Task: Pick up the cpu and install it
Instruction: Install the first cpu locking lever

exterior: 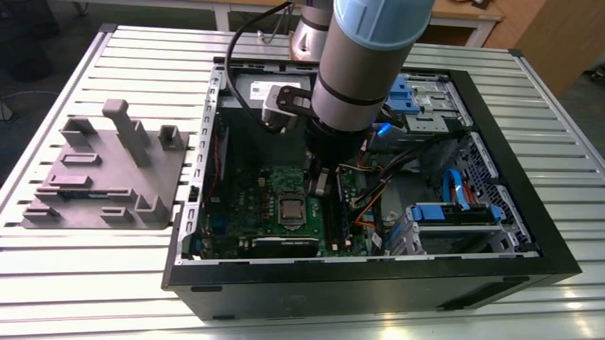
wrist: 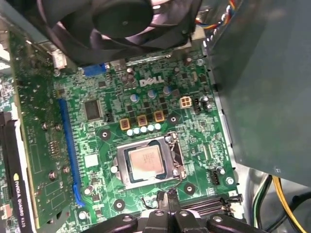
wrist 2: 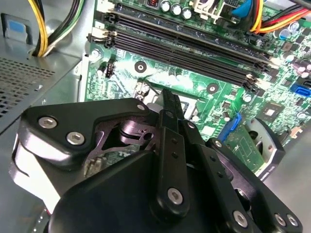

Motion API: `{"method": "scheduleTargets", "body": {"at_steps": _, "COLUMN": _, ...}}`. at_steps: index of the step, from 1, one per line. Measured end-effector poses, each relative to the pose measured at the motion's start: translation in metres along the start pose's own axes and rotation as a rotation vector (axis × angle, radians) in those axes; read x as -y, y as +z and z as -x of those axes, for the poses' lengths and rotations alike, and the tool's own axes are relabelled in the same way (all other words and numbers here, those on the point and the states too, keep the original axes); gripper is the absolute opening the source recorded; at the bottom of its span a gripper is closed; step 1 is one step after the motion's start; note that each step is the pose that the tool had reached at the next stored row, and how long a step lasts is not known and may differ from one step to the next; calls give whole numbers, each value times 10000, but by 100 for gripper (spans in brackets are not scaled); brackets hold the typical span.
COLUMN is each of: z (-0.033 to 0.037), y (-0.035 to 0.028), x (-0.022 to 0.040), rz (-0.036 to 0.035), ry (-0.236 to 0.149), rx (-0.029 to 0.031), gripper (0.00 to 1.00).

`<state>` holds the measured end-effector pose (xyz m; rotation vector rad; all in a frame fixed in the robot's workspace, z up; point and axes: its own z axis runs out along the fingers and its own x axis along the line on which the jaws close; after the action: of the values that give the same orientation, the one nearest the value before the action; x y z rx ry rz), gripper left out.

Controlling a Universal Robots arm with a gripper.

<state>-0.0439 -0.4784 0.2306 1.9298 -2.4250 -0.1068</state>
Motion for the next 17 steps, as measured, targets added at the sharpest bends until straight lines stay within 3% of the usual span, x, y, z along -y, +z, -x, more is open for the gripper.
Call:
{"method": "scheduleTargets", "body": {"at_steps": 3, "z": -5, "y": 4, "x": -1, "rz": 4, "ry": -324, "rx": -27, "gripper": 10}}
{"method": "scheduleTargets", "body": {"at_steps": 9, "z": -63, "y": 12, "x": 11, "rz": 6, "ry": -487, "rx": -40, "gripper": 10}}
{"method": "scheduleTargets", "body": {"at_steps": 17, "z": -124, "y": 86, "x": 31, "rz": 10, "ry": -871, "rx": -70, "gripper": 10}}
